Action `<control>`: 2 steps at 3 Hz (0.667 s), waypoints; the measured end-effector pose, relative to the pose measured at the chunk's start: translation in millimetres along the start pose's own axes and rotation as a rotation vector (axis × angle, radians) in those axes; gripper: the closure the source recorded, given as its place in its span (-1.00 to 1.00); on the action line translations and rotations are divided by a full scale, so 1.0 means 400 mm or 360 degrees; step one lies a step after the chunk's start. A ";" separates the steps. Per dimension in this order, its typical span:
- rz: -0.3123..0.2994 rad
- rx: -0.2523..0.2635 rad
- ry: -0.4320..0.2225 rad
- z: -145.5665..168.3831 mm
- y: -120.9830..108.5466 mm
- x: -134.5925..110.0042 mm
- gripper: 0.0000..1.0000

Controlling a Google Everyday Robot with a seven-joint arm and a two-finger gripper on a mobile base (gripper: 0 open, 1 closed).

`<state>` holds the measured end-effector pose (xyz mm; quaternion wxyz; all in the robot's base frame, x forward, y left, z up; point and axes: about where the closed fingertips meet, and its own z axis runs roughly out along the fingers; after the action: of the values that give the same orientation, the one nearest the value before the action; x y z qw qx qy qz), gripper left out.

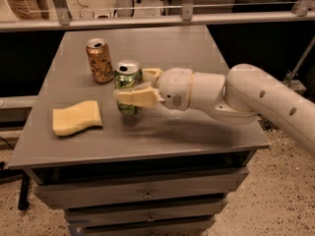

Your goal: Move green can near sponge

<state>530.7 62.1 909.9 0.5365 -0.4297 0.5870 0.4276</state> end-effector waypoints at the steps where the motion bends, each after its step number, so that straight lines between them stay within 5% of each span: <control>1: 0.0032 -0.0069 -0.0006 0.049 0.052 0.035 1.00; 2: 0.0051 -0.0105 0.0000 0.082 0.083 0.054 0.68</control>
Offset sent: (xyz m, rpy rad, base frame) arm -0.0325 0.0531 -0.0330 0.0127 0.0530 0.0808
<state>506.2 101.3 887.6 0.5151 -0.4377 0.5794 0.4553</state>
